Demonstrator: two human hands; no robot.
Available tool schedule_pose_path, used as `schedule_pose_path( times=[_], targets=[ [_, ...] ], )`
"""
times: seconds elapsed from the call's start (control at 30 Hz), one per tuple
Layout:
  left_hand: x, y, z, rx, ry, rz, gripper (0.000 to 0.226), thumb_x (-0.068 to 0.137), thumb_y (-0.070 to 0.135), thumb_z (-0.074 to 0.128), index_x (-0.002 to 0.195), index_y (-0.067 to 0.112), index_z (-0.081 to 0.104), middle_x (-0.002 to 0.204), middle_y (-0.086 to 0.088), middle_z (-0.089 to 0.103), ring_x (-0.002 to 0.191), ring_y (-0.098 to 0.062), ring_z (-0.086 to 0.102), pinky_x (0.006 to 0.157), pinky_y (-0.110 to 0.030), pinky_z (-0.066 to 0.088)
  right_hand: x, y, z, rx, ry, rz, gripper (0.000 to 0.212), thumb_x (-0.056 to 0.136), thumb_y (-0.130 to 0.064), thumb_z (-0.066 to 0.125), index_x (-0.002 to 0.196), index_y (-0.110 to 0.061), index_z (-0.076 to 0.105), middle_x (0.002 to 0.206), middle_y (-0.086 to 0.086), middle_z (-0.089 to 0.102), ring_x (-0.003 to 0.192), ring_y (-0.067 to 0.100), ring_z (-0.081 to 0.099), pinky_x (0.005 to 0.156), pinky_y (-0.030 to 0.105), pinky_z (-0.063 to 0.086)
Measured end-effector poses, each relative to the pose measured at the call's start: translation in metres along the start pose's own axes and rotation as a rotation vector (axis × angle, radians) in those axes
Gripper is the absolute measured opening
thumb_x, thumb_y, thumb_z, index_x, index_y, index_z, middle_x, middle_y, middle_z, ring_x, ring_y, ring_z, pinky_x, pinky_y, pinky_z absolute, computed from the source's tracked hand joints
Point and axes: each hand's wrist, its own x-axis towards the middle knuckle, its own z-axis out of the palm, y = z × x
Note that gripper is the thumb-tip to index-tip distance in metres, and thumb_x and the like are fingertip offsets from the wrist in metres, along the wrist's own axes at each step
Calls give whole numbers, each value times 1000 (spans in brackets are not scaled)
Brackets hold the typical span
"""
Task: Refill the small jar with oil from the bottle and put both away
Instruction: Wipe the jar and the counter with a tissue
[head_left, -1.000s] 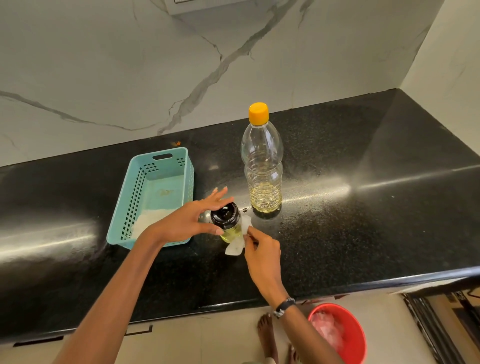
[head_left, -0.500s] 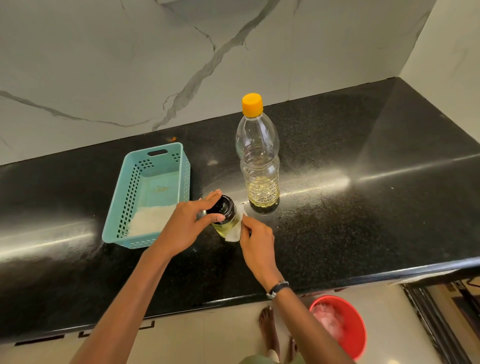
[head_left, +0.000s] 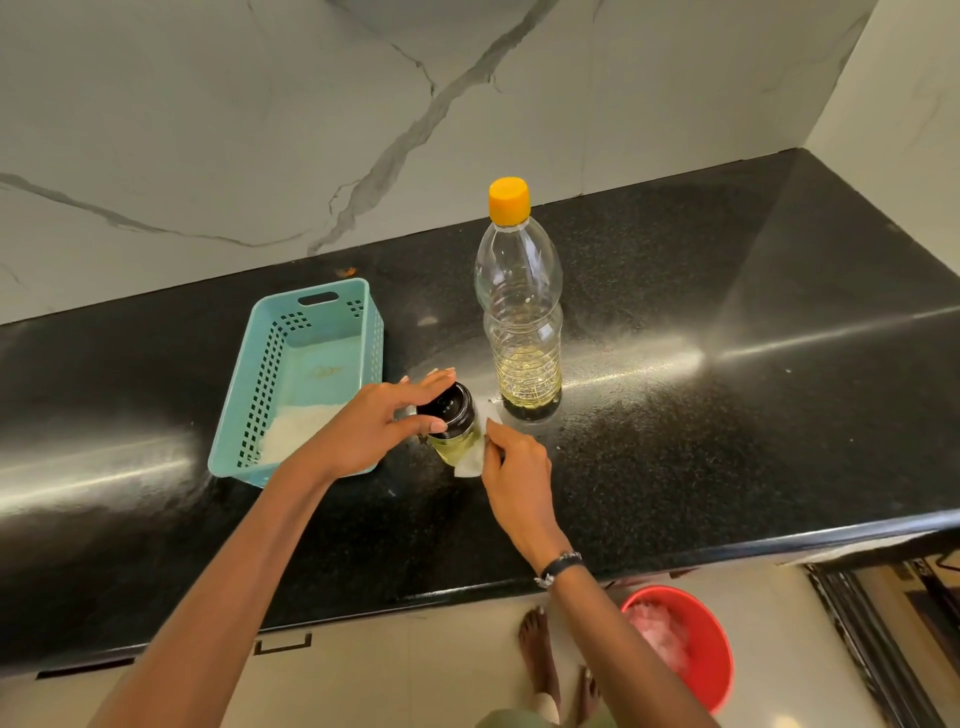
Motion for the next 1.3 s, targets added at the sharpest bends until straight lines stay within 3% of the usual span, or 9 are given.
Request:
schedule_pose_path(
  times=[0.1,0.27,0.4,0.47,0.57,0.8,0.97,1.1,1.3],
  targets=[
    [2,-3,-3,17,-44,9,57,91,16,60,143,26,40,150,10,35,142,-6,24,121,-33,14,-13,3,-1,-10,-56,71,17,96,-12,52,81,-9,60,65,-10,50,57,0,45,56,13,34],
    [7,-4,-8,-5,-141,5,59,91,14,61,143,28,39,150,13,34,140,0,24,116,-17,17,-16,-18,-7,119,115,-38,20,95,-12,55,75,-12,55,63,-11,46,57,3,44,54,11,35],
    [12,-5,-11,-26,-195,-5,59,91,11,60,143,26,39,150,13,34,139,2,24,102,1,22,-2,-11,-2,116,166,-47,16,93,-7,56,102,-4,69,99,-1,65,89,6,59,79,16,48],
    [13,-6,-13,-35,-221,-3,59,91,8,59,144,26,38,151,13,33,139,4,23,103,-1,24,0,-5,2,65,108,-1,21,93,-6,54,109,-2,67,108,3,62,97,10,57,85,10,44],
    [14,-8,-15,-38,-263,8,59,92,6,57,144,25,38,152,15,31,138,10,22,106,-5,25,-7,2,4,14,14,60,22,95,-7,52,112,-2,65,112,4,57,96,5,49,75,-4,34],
    [18,-8,-18,-5,-333,35,60,93,1,53,145,25,35,153,21,25,134,18,18,103,-1,23,-14,-20,-6,132,144,-37,24,94,-9,55,117,-5,64,107,-9,51,97,4,53,82,1,40],
    [19,-7,-20,9,-365,53,60,94,1,52,146,26,34,154,22,22,135,19,15,106,-3,22,1,-8,-1,28,108,-41,24,94,-8,54,115,-5,65,110,-1,59,100,8,54,88,12,43],
    [19,-6,-21,12,-387,65,60,95,0,50,145,29,34,154,25,21,142,8,13,116,-20,20,-8,9,3,12,9,82,25,96,-12,52,116,-5,64,108,-1,56,98,8,54,75,-2,36],
    [21,-4,-23,14,-404,65,61,95,-2,48,144,33,35,154,26,18,143,6,10,118,-27,21,-13,-10,-4,86,112,-5,24,94,-10,54,116,-5,64,108,-6,54,97,2,51,81,-2,36]
  ],
)
